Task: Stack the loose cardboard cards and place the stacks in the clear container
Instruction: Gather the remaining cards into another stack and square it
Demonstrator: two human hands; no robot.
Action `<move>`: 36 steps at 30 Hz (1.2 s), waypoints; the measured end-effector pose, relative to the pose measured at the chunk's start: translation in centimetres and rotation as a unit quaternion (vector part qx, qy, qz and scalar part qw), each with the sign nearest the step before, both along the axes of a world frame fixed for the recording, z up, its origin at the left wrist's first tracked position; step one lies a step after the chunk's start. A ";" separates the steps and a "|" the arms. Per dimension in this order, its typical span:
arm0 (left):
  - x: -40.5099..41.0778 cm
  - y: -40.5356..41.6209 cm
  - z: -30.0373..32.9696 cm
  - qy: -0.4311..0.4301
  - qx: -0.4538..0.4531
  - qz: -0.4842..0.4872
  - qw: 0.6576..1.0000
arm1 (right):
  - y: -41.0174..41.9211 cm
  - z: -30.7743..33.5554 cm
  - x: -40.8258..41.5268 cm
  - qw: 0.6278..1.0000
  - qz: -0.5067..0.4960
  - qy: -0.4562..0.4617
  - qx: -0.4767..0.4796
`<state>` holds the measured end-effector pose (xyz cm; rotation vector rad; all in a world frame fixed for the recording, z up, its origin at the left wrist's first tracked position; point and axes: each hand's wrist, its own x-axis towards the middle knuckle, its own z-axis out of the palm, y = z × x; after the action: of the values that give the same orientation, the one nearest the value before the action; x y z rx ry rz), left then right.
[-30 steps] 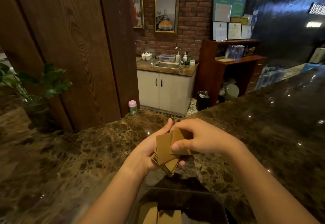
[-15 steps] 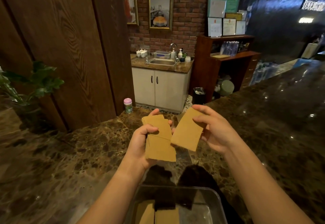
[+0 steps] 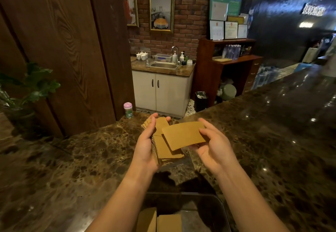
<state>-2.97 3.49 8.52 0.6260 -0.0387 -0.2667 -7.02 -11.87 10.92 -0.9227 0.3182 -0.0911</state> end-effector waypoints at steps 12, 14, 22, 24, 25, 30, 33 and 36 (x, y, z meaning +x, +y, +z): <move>0.4 0.4 -0.1 0.064 0.022 -0.009 0.998 | 0.3 -2.3 -1.9 0.780 -0.031 -0.270 -0.564; 0.3 0.4 0.1 0.045 0.003 -0.011 0.999 | 0.7 -3.4 -1.8 0.725 -0.044 -0.292 -0.622; -0.2 1.4 0.1 0.001 0.037 0.028 0.999 | 1.6 -2.3 -2.8 0.886 0.012 -0.185 -0.424; -0.5 1.3 0.4 -0.013 0.036 0.029 0.999 | 1.9 -1.8 -2.4 0.926 0.046 -0.091 -0.363; -0.6 1.2 0.5 -0.017 0.041 0.030 0.999 | 1.9 -1.7 -2.1 0.940 0.060 -0.062 -0.329; -0.8 1.6 1.0 0.013 0.010 -0.013 1.000 | -0.3 0.3 -1.3 0.990 0.044 -0.054 -0.124; -0.9 1.7 1.1 0.042 0.079 -0.077 0.993 | -2.3 2.0 -0.7 0.973 0.113 -0.132 -0.150; -1.5 0.9 1.3 0.031 0.132 -0.151 0.979 | -2.6 3.5 0.0 0.885 0.205 -0.156 -0.387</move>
<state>-4.50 4.37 9.83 0.8771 -0.0386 -0.5916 -7.00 -14.44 14.39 -1.7282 -0.2494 0.0311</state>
